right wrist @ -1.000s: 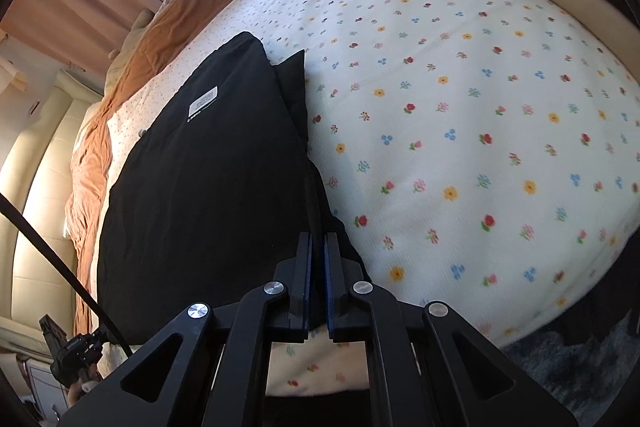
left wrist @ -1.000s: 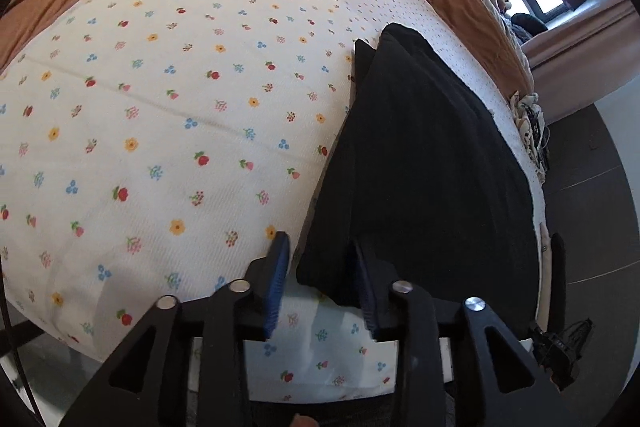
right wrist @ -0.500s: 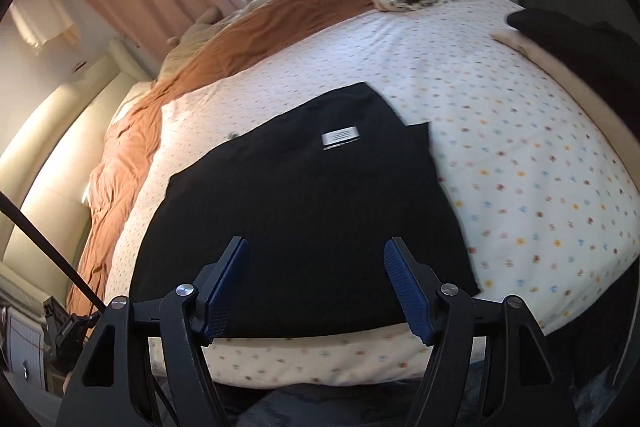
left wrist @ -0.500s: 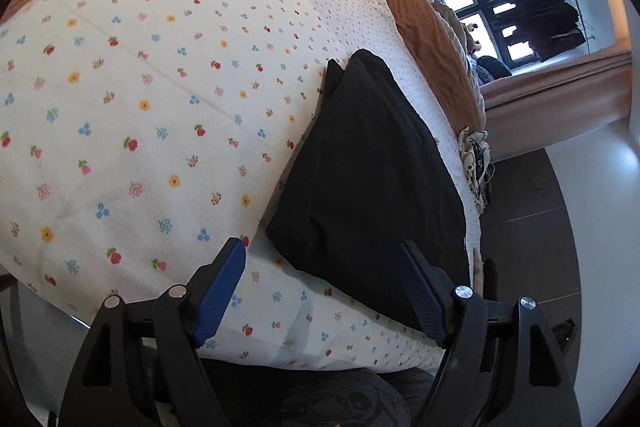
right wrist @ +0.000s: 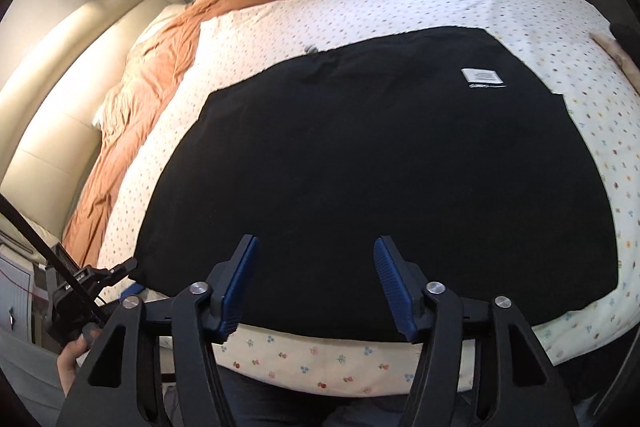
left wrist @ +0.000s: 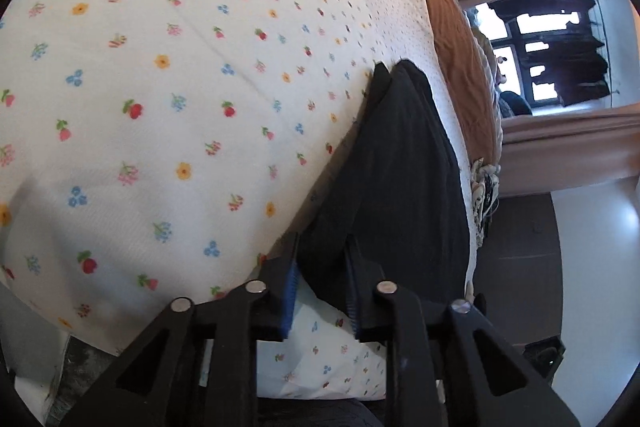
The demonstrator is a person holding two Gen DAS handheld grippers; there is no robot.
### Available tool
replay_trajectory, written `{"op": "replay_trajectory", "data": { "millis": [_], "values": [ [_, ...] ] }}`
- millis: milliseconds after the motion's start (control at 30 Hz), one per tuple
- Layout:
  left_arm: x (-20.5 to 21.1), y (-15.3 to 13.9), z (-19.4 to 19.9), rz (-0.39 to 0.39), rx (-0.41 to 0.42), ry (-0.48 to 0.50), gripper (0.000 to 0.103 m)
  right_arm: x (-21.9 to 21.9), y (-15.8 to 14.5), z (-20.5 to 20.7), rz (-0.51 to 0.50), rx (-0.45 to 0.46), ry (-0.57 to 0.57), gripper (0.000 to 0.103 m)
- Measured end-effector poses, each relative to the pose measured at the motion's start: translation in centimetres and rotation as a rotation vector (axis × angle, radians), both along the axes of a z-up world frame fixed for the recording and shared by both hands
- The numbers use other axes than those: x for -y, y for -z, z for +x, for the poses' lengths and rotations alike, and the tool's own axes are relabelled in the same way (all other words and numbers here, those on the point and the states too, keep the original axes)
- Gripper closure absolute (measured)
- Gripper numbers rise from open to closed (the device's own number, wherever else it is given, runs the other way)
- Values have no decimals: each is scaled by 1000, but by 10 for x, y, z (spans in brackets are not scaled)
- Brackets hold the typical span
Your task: Fold large clothes
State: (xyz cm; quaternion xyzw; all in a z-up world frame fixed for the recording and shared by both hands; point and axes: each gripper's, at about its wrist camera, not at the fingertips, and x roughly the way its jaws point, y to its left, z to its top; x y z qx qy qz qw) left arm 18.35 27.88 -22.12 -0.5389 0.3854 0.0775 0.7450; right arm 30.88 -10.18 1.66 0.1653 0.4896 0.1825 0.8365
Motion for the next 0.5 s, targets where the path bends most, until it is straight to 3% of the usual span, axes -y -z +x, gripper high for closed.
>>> {"op": "replay_trajectory", "data": {
  "millis": [133, 267, 400, 500],
  "values": [
    [-4, -1, -5, 1, 31, -36, 86, -14, 21, 11, 5, -84, -26, 59],
    [-10, -3, -9, -25, 53, -70, 87, -16, 44, 17, 10, -166, -39, 60],
    [-8, -9, -2, 7, 43, -26, 86, -23, 46, 13, -18, -162, -67, 60],
    [-9, -4, -1, -29, 29, -28, 84, -30, 44, 15, -22, -146, -73, 61]
  ]
}}
